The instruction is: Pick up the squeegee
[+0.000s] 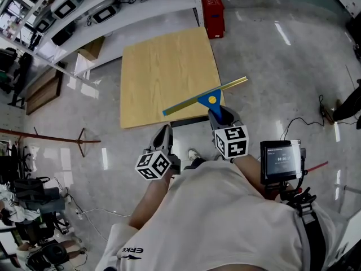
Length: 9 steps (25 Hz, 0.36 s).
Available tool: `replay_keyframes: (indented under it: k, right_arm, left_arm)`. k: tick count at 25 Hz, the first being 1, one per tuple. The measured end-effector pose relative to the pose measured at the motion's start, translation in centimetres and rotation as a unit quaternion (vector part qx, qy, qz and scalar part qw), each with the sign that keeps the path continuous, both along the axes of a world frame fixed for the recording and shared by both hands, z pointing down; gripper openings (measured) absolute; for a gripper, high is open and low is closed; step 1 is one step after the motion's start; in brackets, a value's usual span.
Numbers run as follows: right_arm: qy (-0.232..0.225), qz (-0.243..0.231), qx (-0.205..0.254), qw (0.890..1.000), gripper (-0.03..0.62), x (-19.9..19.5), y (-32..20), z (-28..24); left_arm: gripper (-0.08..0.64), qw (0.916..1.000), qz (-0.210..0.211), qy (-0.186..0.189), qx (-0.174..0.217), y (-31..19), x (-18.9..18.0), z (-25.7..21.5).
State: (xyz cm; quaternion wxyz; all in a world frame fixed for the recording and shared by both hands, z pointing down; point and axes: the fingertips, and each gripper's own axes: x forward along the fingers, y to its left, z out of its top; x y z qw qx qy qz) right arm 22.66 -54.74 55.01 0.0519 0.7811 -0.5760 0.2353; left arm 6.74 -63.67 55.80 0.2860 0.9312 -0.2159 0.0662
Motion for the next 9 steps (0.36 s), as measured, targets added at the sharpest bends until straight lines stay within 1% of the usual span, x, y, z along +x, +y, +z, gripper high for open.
replay_keyframes:
  k: [9]
  right_arm:
    - [0.004, 0.001, -0.012, 1.0, 0.13, -0.74, -0.54, 0.15]
  left_arm:
    - [0.005, 0.9999, 0.009, -0.004, -0.002, -0.58, -0.73, -0.13]
